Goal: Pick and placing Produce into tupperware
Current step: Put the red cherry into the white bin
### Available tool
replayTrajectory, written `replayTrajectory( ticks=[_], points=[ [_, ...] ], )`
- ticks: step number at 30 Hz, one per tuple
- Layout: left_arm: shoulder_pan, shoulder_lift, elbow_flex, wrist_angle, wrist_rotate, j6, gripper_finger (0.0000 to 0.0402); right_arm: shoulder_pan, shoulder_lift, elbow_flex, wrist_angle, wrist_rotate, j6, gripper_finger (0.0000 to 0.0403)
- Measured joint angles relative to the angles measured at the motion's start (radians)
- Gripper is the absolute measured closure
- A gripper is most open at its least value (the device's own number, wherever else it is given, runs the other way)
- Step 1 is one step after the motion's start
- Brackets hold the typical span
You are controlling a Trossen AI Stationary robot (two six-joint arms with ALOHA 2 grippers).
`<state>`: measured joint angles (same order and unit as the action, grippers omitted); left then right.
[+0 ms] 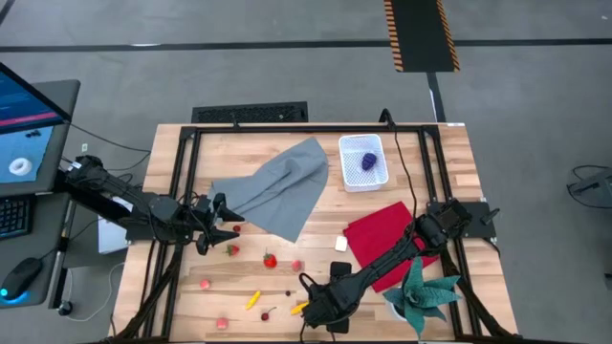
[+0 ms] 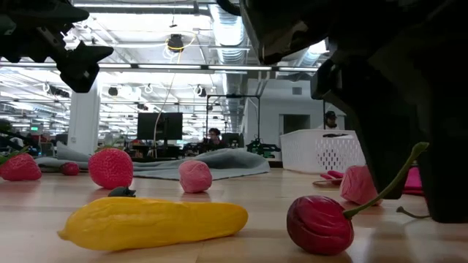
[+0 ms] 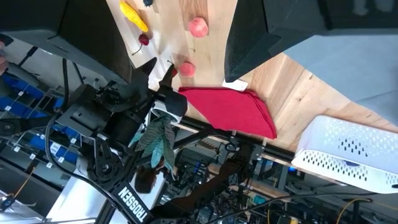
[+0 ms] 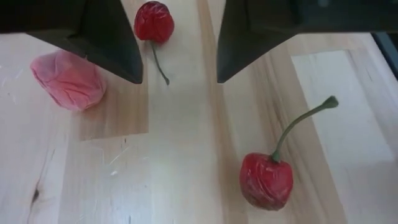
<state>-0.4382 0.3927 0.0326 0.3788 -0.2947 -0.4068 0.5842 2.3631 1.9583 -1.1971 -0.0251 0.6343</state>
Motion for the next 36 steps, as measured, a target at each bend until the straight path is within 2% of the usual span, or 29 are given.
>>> replayTrajectory(
  ticks=[5,10,25,28,32,34,36],
  points=[
    [0.0,0.0,0.0,0.0,0.001,0.0,0.0152,-0.001,0.0,0.0,0.002,-0.003,-0.015,0.0235],
    [0.0,0.0,0.0,-0.001,0.002,0.0,0.0152,0.0,0.0,0.0,0.002,0.001,-0.015,0.0269],
    [0.0,0.0,0.0,-0.007,0.027,-0.001,0.0152,0.003,0.05,0.005,-0.059,0.0,-0.011,0.0284],
    [0.0,0.0,0.0,-0.006,0.025,0.0,0.0152,0.003,0.051,0.004,-0.053,-0.001,-0.01,0.0311],
    [0.0,0.0,0.0,-0.007,0.024,0.0,0.0152,0.003,0.05,0.003,-0.05,0.001,-0.009,0.0377],
    [0.0,0.0,0.0,-0.007,0.024,0.0,0.0152,0.003,0.051,0.003,-0.05,0.003,-0.008,0.0389],
    [0.0,0.0,0.0,-0.007,0.024,0.0,0.0152,0.002,0.051,0.002,-0.05,0.004,-0.007,0.0383]
  ],
)
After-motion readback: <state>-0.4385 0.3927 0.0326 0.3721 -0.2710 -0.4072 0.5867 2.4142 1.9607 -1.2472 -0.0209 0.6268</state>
